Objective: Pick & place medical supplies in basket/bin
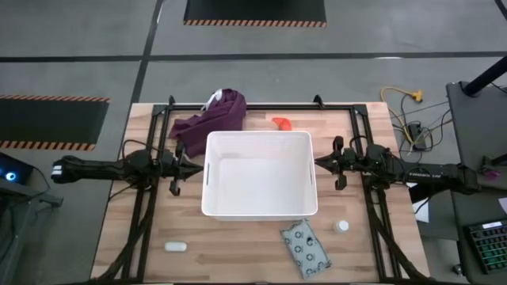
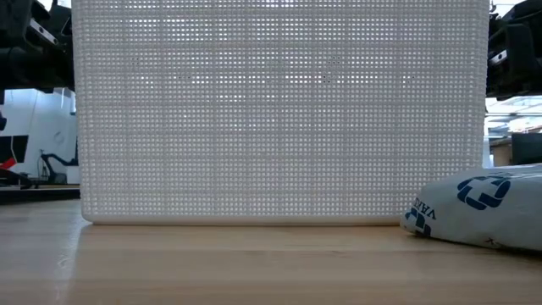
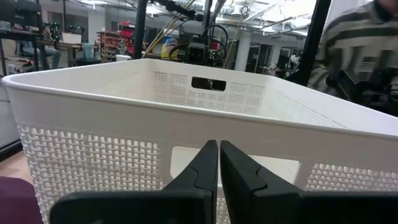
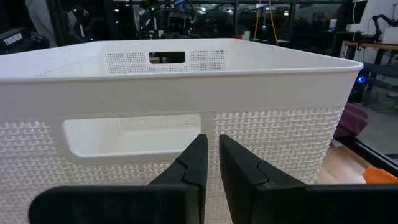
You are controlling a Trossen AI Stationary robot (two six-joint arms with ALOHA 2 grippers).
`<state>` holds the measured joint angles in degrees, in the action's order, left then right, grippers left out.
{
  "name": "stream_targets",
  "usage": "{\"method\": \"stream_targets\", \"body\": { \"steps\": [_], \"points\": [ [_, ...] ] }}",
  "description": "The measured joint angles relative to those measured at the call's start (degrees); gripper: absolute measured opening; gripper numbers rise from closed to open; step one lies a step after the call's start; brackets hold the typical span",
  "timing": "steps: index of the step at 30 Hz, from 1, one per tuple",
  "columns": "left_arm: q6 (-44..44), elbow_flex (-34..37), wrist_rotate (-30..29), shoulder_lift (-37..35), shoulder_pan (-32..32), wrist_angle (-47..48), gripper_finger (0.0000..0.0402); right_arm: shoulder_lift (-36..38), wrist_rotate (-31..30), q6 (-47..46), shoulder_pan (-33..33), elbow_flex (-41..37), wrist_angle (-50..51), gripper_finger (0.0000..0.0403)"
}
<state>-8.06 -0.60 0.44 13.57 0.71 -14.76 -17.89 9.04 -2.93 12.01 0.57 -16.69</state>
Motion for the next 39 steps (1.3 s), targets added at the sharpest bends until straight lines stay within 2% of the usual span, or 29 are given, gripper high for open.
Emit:
{"method": "stream_targets", "body": {
  "steps": [32, 34, 37, 39],
  "points": [
    [0.0, 0.0, 0.0, 0.0, 0.0, 0.0, 0.0000, -0.1, 0.0, 0.1, 0.0, 0.0, 0.0, 0.0034],
    [0.0, 0.0, 0.0, 0.0, 0.0, 0.0, 0.0000, -0.1, 0.4, -3.7, 0.0, 0.0, 0.0, 0.0034],
    [0.0, 0.0, 0.0, 0.0, 0.0, 0.0, 0.0000, -0.1, 3.3, -20.5, 0.0, 0.0, -1.1, 0.0034],
    [0.0, 0.0, 0.0, 0.0, 0.0, 0.0, 0.0000, -0.1, 1.6, -28.9, 0.0, 0.0, -1.3, 0.0034]
  ]
}}
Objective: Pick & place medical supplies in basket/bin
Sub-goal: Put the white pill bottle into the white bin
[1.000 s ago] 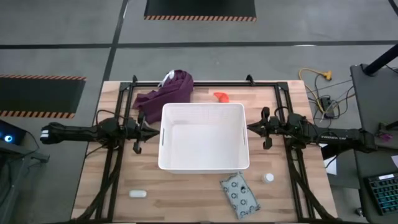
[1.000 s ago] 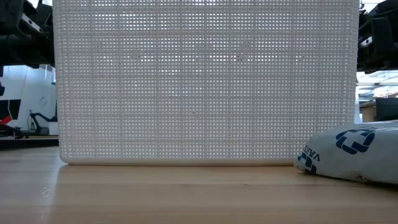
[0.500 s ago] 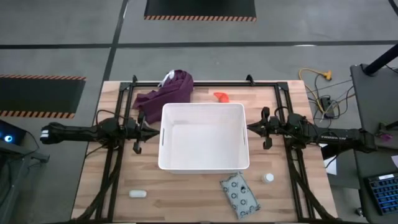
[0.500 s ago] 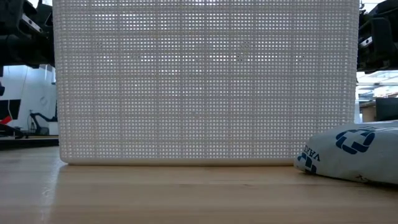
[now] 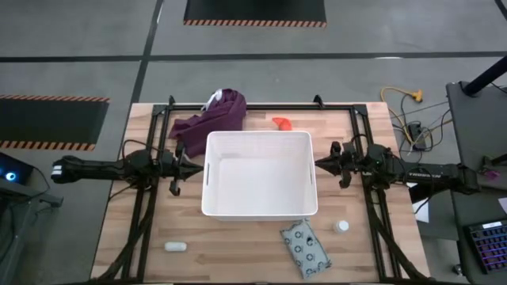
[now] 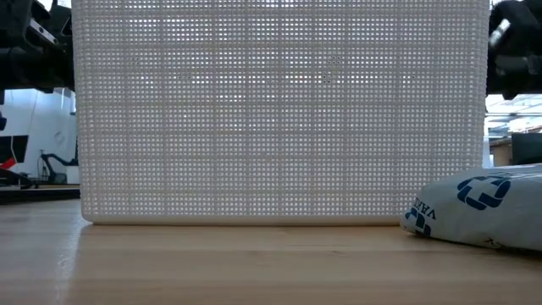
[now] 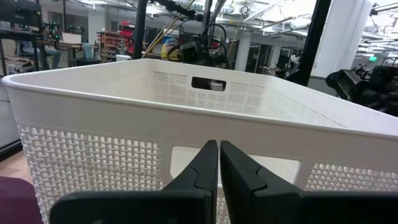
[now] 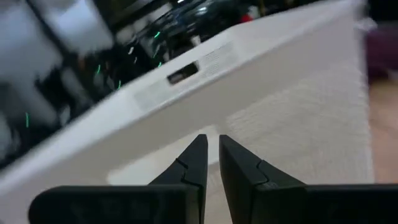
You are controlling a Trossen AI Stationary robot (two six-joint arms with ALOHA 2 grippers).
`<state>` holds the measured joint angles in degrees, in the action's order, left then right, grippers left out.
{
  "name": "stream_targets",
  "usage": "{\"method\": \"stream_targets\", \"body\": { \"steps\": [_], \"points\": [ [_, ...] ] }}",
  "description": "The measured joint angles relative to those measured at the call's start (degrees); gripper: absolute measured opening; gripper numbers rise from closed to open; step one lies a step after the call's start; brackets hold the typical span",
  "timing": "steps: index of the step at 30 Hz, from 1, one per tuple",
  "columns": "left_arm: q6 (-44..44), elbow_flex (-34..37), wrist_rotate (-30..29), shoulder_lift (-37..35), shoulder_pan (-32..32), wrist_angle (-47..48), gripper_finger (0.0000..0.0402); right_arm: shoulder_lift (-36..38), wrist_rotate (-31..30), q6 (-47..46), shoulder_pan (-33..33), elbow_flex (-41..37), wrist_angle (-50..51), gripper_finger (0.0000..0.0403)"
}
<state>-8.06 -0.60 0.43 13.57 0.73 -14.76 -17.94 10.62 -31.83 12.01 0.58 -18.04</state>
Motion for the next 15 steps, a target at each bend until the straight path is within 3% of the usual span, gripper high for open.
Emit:
{"method": "stream_targets", "body": {
  "steps": [6, 15],
  "points": [
    [0.0, 0.0, 0.0, 0.0, 0.0, 0.0, 0.0000, -0.2, -7.6, -12.0, 0.0, 0.0, -0.2, 0.0034],
    [-4.5, 0.0, 0.0, 0.0, 0.0, 0.0, 0.0000, -0.1, -7.0, -11.2, 0.0, 0.0, -0.8, 0.0046]
  ]
}}
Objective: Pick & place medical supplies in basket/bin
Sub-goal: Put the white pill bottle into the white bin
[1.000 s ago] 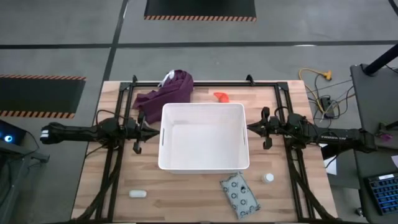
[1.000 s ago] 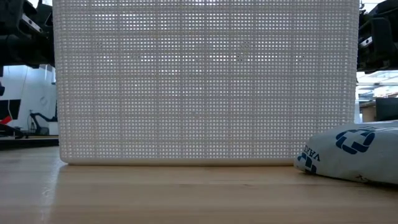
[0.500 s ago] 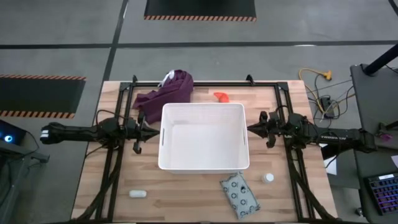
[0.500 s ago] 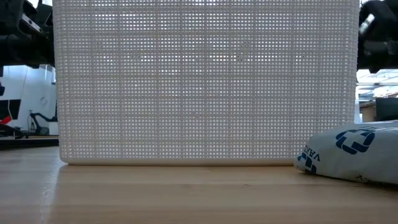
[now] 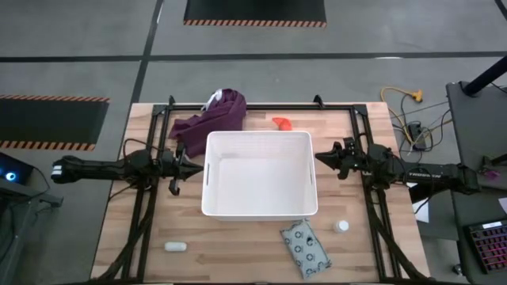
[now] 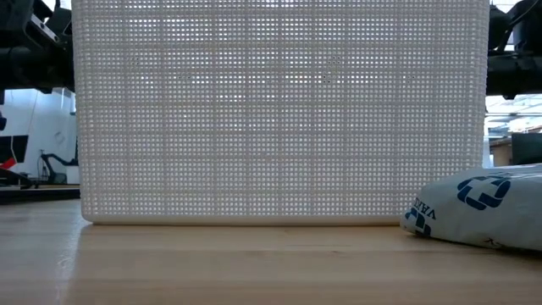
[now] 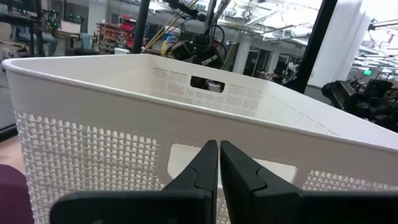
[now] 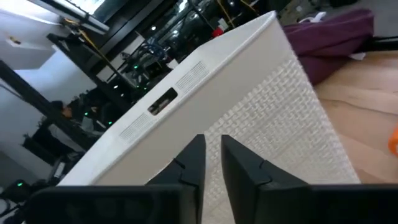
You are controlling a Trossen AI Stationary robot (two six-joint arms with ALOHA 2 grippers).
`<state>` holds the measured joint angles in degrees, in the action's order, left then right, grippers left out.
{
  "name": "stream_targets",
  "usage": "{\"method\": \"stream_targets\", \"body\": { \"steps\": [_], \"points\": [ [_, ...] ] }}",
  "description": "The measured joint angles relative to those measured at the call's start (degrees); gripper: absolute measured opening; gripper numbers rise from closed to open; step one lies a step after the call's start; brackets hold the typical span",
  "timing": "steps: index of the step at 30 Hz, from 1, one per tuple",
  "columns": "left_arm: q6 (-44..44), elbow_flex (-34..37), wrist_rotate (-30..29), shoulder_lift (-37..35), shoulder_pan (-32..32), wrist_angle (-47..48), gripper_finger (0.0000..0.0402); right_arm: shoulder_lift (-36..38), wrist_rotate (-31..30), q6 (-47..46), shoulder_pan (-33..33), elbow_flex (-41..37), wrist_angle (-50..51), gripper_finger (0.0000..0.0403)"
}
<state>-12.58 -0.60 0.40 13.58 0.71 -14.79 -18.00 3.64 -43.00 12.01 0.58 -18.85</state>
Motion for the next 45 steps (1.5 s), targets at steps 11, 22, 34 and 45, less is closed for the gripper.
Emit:
{"method": "stream_targets", "body": {
  "steps": [11, 22, 34, 45],
  "points": [
    [0.0, 0.0, 0.0, 0.0, 0.0, 0.0, 0.0000, 0.1, 9.0, -3.6, 0.0, 1.9, -0.6, 0.0194],
    [0.0, 0.0, 0.0, 0.0, 0.0, 0.0, 0.0000, -1.4, 15.7, 12.6, -0.3, 26.9, 22.5, 0.0262],
    [0.0, 0.0, -0.1, 0.0, 0.0, 0.0, 0.0000, -13.2, 17.8, 18.4, -2.7, 54.5, 65.6, 0.0261],
    [0.0, 0.0, -0.2, 0.0, 0.0, 0.0, 0.0000, -28.0, 21.4, 10.3, -17.5, 65.7, 84.5, 0.0260]
  ]
}}
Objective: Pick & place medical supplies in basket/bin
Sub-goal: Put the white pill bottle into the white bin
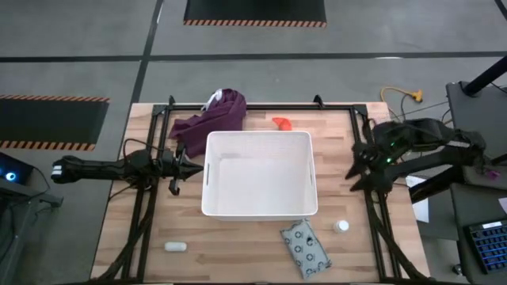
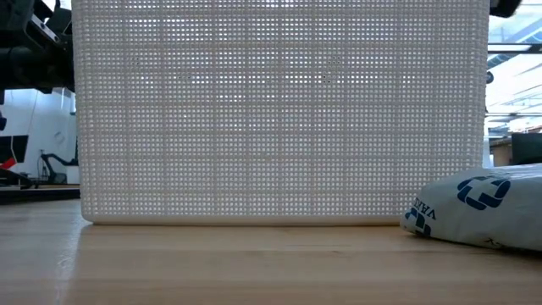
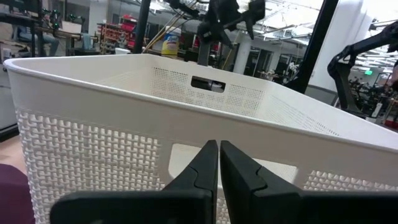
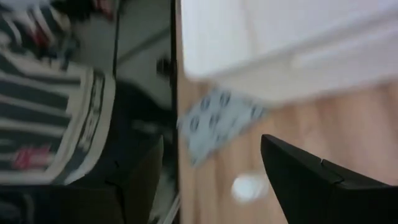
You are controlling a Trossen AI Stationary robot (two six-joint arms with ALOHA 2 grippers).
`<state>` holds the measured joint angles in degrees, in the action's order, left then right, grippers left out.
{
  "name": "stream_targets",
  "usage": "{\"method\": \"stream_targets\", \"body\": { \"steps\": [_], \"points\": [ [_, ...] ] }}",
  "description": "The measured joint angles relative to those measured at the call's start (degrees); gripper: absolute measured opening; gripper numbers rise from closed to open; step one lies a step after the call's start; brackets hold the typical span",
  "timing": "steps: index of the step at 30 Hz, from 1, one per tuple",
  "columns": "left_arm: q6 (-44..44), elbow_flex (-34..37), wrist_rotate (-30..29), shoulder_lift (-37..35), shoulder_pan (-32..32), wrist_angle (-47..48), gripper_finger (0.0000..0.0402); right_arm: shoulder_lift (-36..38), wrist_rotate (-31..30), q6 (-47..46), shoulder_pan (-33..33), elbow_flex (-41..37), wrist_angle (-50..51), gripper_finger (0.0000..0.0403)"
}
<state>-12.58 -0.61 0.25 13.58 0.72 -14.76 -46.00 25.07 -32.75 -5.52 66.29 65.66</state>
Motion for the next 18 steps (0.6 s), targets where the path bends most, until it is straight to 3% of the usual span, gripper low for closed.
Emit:
{"method": "stream_targets", "body": {
  "steps": [11, 18],
  "points": [
    [0.0, 0.0, -0.1, 0.0, 0.0, 0.0, 0.0000, -14.1, 0.1, -14.6, -21.0, -0.1, 0.9, 0.0258],
    [0.0, 0.0, -0.1, 0.0, 0.0, 0.0, 0.0000, -22.3, -11.5, -21.5, -32.2, -0.1, -2.5, 0.0242]
  ]
}}
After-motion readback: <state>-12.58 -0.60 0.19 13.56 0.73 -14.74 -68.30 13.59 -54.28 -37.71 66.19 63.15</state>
